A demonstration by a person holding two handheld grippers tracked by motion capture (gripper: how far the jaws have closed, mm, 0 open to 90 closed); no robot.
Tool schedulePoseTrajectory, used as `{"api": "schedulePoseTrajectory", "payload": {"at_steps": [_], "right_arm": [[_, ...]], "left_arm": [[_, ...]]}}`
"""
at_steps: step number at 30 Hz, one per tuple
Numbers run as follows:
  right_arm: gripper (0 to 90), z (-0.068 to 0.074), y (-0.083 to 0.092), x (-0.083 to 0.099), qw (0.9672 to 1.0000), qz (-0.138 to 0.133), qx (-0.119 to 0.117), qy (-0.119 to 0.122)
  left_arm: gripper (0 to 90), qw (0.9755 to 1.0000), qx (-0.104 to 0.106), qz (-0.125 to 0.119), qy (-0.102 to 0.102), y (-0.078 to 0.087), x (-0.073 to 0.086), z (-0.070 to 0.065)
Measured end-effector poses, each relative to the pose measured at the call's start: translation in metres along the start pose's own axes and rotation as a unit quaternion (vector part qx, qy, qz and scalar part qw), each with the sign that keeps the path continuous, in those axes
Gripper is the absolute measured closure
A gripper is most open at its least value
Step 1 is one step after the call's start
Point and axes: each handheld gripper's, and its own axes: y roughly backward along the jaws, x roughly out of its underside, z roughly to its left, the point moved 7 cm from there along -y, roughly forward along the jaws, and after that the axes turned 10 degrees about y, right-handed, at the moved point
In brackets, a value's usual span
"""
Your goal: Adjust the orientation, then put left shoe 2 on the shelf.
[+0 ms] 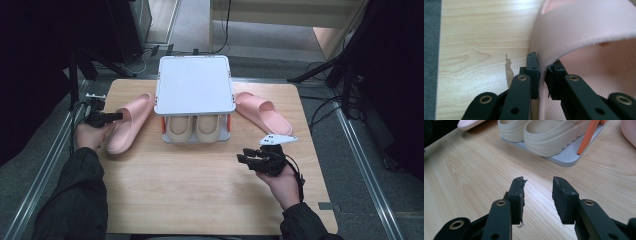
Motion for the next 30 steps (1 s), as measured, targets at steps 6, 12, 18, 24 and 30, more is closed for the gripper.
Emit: {"api": "schedulePoseTrajectory", "payload": {"at_steps": [6,12,18,24,30], "right_arm": [[62.5,0.000,-0.001,-0.001,1.0000,0.000,-0.003,0.003],[62.5,0.001,-0.003,-0.003,1.0000,0.000,-0.005,0.005],[62.4,0.001,-0.007,-0.006,0.9999,0.001,-0.011,0.009],[62.5,0.001,-0.011,-0.009,0.9998,0.003,-0.013,0.014],[62.5,-0.001,-0.013,-0.014,0.9998,-0.003,-0.013,0.014]], "left_arm": [[83.4,0.9997,0.016,0.018,0.005,0.004,0.001,-0.004],[82.9,0.9993,0.032,0.016,0.007,0.012,0.002,-0.013],[82.8,0.9986,0.044,0.021,0.019,0.020,0.003,-0.016],[82.6,0.9985,0.039,0.024,0.029,0.025,0.006,-0.015],[82.3,0.9981,0.027,0.026,0.049,0.033,0.006,-0.014]]}}
